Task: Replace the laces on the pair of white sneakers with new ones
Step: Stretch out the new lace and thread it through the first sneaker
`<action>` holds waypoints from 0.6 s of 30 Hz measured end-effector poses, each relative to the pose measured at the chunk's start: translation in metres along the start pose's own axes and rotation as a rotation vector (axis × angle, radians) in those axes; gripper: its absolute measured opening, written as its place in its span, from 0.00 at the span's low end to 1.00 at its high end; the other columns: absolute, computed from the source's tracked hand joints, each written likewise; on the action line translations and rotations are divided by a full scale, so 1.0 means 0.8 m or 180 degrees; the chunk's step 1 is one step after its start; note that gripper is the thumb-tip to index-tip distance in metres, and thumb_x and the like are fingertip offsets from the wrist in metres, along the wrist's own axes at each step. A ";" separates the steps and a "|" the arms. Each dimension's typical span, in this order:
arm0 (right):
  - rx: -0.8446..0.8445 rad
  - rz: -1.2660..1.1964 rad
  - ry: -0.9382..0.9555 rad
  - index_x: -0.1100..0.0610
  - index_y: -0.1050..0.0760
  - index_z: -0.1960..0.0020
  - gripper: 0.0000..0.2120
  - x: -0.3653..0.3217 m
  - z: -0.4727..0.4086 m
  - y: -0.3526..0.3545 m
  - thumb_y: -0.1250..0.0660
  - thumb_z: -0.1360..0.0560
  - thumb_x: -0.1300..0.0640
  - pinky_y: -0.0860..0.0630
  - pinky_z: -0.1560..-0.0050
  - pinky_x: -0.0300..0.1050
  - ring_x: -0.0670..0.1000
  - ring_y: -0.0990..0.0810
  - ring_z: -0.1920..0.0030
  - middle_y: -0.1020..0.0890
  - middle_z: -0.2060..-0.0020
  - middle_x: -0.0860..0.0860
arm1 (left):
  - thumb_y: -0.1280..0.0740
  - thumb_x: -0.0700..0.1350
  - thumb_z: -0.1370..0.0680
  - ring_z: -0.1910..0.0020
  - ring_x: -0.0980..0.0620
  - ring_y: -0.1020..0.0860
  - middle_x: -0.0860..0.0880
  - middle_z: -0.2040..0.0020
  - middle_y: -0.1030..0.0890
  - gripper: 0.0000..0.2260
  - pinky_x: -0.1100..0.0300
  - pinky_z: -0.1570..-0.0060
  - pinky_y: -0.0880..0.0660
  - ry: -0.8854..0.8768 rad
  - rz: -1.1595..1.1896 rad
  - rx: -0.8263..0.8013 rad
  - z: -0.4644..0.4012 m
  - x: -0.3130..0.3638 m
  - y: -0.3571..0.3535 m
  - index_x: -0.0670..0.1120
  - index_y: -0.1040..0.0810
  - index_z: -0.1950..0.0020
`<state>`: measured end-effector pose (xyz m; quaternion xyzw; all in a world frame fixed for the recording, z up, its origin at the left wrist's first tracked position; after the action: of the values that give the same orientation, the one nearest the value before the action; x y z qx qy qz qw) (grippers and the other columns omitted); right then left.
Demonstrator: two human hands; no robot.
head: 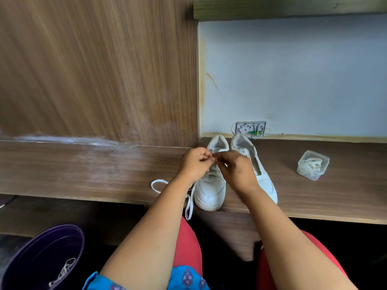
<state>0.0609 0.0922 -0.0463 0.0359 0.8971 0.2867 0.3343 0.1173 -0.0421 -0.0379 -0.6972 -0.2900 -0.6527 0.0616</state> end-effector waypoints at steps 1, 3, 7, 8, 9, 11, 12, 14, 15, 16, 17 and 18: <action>-0.0014 -0.0036 -0.0088 0.55 0.17 0.47 0.09 0.001 0.001 0.000 0.30 0.26 0.63 0.21 0.55 0.40 0.47 0.18 0.59 0.16 0.57 0.51 | 0.31 0.36 0.24 0.70 0.54 0.25 0.47 0.63 0.18 0.09 0.58 0.63 0.24 -0.0005 -0.0086 -0.0031 -0.001 0.001 -0.002 0.48 0.24 0.60; -0.0072 -0.0378 -0.0389 0.57 0.16 0.51 0.06 0.002 0.004 0.001 0.29 0.27 0.63 0.22 0.54 0.36 0.46 0.17 0.58 0.15 0.58 0.51 | 0.30 0.36 0.25 0.73 0.57 0.25 0.48 0.64 0.18 0.08 0.60 0.65 0.25 -0.0004 -0.0177 -0.0171 -0.002 0.000 0.000 0.48 0.22 0.61; -0.0150 -0.0877 -0.0828 0.60 0.18 0.54 0.04 0.009 0.006 -0.001 0.26 0.29 0.64 0.24 0.57 0.31 0.41 0.18 0.61 0.15 0.61 0.52 | 0.31 0.37 0.24 0.70 0.56 0.25 0.48 0.62 0.17 0.04 0.62 0.63 0.26 0.0086 -0.0092 -0.0579 -0.001 -0.006 0.009 0.45 0.19 0.55; -0.0164 -0.0974 -0.0961 0.60 0.18 0.54 0.05 0.011 0.006 -0.003 0.26 0.29 0.64 0.24 0.58 0.29 0.40 0.18 0.62 0.15 0.61 0.52 | 0.31 0.37 0.23 0.69 0.57 0.25 0.49 0.62 0.18 0.03 0.65 0.64 0.27 0.0131 -0.0024 -0.0668 0.000 -0.006 0.010 0.44 0.19 0.53; -0.0169 -0.1044 -0.1099 0.60 0.19 0.53 0.05 0.013 0.007 -0.005 0.26 0.29 0.64 0.25 0.58 0.29 0.40 0.18 0.62 0.15 0.61 0.51 | 0.32 0.37 0.23 0.69 0.58 0.25 0.51 0.62 0.18 0.04 0.68 0.66 0.28 0.0206 0.0016 -0.0776 0.001 -0.006 0.011 0.43 0.19 0.50; -0.0122 -0.1097 -0.1336 0.58 0.19 0.54 0.04 0.020 0.007 -0.008 0.27 0.28 0.64 0.25 0.58 0.31 0.39 0.19 0.63 0.16 0.62 0.50 | 0.34 0.38 0.21 0.68 0.60 0.25 0.53 0.61 0.19 0.06 0.70 0.68 0.29 0.0363 0.0023 -0.0972 0.003 -0.005 0.009 0.43 0.20 0.46; -0.0053 -0.1045 -0.1422 0.57 0.19 0.55 0.04 0.025 0.007 -0.009 0.27 0.28 0.64 0.26 0.58 0.31 0.39 0.19 0.63 0.16 0.62 0.48 | 0.35 0.38 0.21 0.68 0.60 0.25 0.52 0.60 0.19 0.07 0.70 0.68 0.29 0.0438 0.0021 -0.1018 0.003 -0.005 0.008 0.42 0.20 0.45; 0.0133 -0.0765 -0.1567 0.57 0.20 0.55 0.02 0.034 0.007 -0.009 0.29 0.26 0.63 0.29 0.60 0.26 0.38 0.22 0.63 0.18 0.63 0.45 | 0.38 0.40 0.19 0.70 0.59 0.23 0.48 0.59 0.18 0.07 0.69 0.69 0.27 0.0614 0.0062 -0.0915 0.002 -0.007 0.005 0.40 0.21 0.46; 0.0221 -0.0620 -0.1626 0.57 0.20 0.54 0.02 0.038 0.008 -0.009 0.30 0.25 0.62 0.31 0.61 0.24 0.38 0.23 0.62 0.19 0.62 0.45 | 0.39 0.40 0.18 0.73 0.57 0.24 0.46 0.60 0.18 0.08 0.68 0.72 0.28 0.0686 0.0032 -0.0786 0.001 -0.007 0.004 0.40 0.22 0.47; 0.0282 -0.0546 -0.1673 0.58 0.21 0.53 0.02 0.041 0.009 -0.009 0.32 0.24 0.62 0.32 0.62 0.23 0.38 0.24 0.61 0.20 0.61 0.46 | 0.41 0.40 0.18 0.74 0.56 0.25 0.45 0.60 0.18 0.08 0.68 0.75 0.30 0.0748 -0.0083 -0.0641 -0.001 -0.009 0.005 0.41 0.23 0.49; 0.0311 -0.0532 -0.1703 0.58 0.21 0.52 0.02 0.044 0.010 -0.010 0.33 0.23 0.62 0.33 0.62 0.22 0.39 0.24 0.60 0.20 0.60 0.46 | 0.42 0.39 0.18 0.76 0.55 0.25 0.43 0.60 0.18 0.08 0.67 0.78 0.31 0.0812 -0.0248 -0.0515 -0.003 -0.012 0.005 0.41 0.23 0.51; 0.0321 -0.0558 -0.1715 0.57 0.22 0.53 0.03 0.046 0.011 -0.010 0.34 0.23 0.62 0.34 0.62 0.22 0.41 0.24 0.60 0.20 0.59 0.47 | 0.42 0.40 0.18 0.76 0.53 0.26 0.42 0.60 0.18 0.08 0.66 0.79 0.32 0.0880 -0.0447 -0.0432 -0.006 -0.016 0.007 0.41 0.24 0.52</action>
<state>0.0386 0.0991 -0.0774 0.0496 0.7888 0.1918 0.5819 0.1162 -0.0526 -0.0475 -0.5813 -0.2820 -0.7632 0.0080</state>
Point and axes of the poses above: each hand's wrist, its own z-axis away from the middle knuckle, its own y-axis out of the back of the hand, x = y × z, the point moved 1 cm from there along -z, towards the middle knuckle
